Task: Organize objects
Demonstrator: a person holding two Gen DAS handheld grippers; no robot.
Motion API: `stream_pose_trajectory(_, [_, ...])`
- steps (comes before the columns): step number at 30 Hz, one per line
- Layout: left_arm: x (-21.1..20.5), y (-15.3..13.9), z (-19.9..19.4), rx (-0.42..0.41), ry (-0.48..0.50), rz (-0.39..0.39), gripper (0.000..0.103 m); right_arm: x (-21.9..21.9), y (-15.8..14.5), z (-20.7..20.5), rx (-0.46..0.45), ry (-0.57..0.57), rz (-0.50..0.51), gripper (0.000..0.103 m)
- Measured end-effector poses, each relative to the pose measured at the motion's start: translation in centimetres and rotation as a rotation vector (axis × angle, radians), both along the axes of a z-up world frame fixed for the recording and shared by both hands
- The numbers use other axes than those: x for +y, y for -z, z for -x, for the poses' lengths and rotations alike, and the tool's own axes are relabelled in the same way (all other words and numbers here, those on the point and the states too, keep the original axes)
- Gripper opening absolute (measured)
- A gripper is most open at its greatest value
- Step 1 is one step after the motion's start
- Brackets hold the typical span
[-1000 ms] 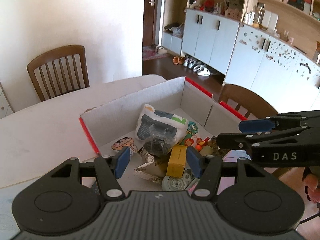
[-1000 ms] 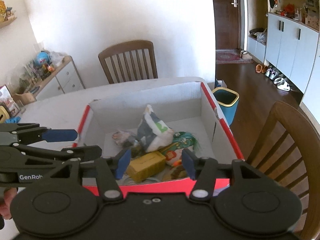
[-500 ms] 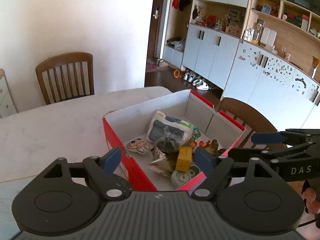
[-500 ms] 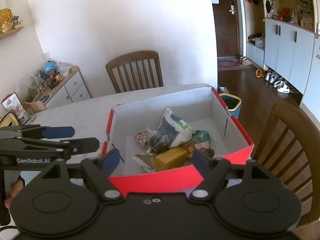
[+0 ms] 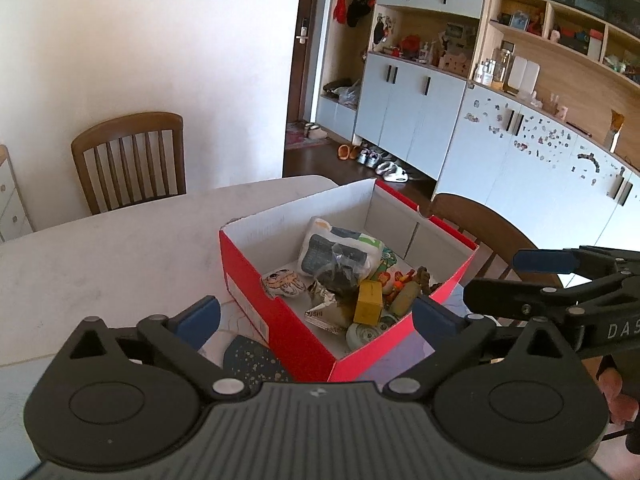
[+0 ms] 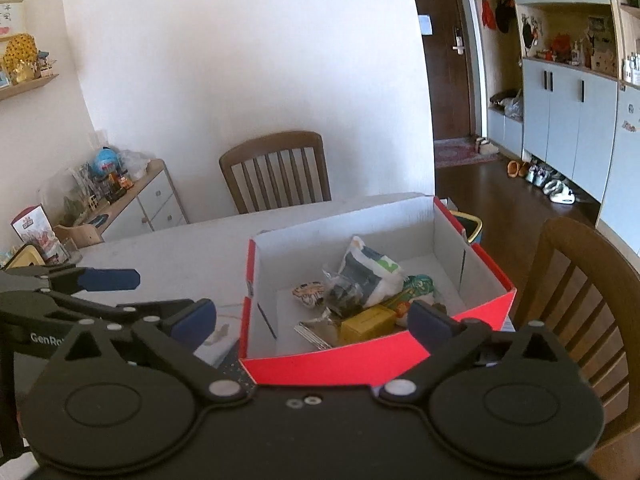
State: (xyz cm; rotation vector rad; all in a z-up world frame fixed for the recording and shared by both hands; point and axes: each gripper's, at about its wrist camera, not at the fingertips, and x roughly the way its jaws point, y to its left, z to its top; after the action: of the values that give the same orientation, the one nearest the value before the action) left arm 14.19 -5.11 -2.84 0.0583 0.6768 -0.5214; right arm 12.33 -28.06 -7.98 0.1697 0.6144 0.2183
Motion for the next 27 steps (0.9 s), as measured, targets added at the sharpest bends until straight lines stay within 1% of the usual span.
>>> stream_pose_trajectory(3, [0.7, 0.1, 0.3, 0.007, 0.005, 0.014, 0.103, 0.7, -0.2, 0.6, -0.011, 0.003, 0.009, 0.102])
stream_pose_trajectory(8, [1.8, -0.1, 1.1, -0.014, 0.005, 0.025, 0.103, 1.8, -0.4, 1.7, -0.025, 0.003, 0.024, 0.102])
stream_pose_trajectory(12, [2.9, -0.1, 1.4, -0.011, -0.005, 0.046, 0.103, 2.5, -0.3, 2.5, -0.027, 0.014, 0.023, 0.102])
stream_pose_trajectory(21, [4.3, 1.0, 2.1, -0.024, -0.021, 0.009, 0.103, 3.8, -0.4, 3.7, -0.029, 0.034, 0.026, 0.102])
stream_pose_trajectory(27, [5.1, 1.6, 2.3, -0.025, -0.02, -0.004, 0.103, 4.7, 0.1, 4.4, -0.012, 0.047, 0.023, 0.102])
